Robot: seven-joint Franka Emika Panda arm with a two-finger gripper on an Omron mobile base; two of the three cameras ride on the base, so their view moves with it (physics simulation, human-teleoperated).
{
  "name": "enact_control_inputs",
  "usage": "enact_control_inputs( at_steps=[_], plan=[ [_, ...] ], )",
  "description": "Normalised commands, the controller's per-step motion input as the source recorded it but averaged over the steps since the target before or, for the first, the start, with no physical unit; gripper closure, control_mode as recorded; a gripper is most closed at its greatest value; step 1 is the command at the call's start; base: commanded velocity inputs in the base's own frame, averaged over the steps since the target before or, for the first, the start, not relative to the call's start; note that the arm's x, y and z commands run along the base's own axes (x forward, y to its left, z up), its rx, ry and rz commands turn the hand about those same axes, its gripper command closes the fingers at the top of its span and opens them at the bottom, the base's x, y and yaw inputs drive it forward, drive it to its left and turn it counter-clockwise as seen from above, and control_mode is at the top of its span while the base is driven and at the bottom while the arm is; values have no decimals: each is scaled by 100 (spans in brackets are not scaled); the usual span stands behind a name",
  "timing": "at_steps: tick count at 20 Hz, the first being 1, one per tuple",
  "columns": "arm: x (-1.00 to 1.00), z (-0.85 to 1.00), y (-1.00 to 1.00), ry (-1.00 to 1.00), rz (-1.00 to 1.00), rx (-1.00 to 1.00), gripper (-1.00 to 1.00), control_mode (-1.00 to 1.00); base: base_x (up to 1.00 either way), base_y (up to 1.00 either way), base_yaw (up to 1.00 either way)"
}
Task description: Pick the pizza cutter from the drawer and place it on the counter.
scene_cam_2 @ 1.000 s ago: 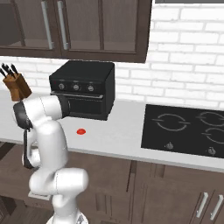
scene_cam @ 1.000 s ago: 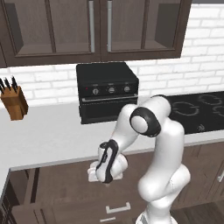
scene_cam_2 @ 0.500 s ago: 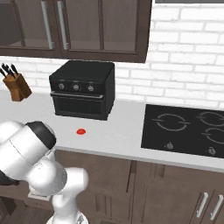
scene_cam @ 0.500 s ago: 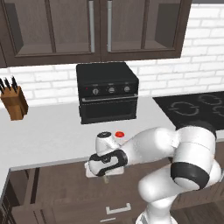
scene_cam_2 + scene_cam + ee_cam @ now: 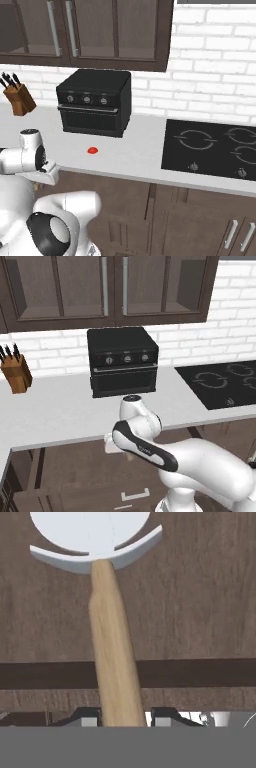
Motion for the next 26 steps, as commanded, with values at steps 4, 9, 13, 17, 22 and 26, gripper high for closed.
enact_control_inputs(
  at_steps=[4, 9, 13, 17, 22, 26],
  plan=[
    [33, 81, 9, -1, 0, -2, 100, -100, 0, 0, 0],
    [34, 68, 5, -4, 0, -5, 100, -100, 0, 0, 0],
    [58, 53, 0, 3, -7, -4, 100, -100, 0, 0, 0],
    [90, 11, 5, 13, -6, -5, 100, -100, 0, 0, 0],
    [86, -14, 39, 8, 0, -9, 100, -100, 0, 0, 0],
    [65, -36, 44, 0, 0, -10, 100, -100, 0, 0, 0]
  ],
)
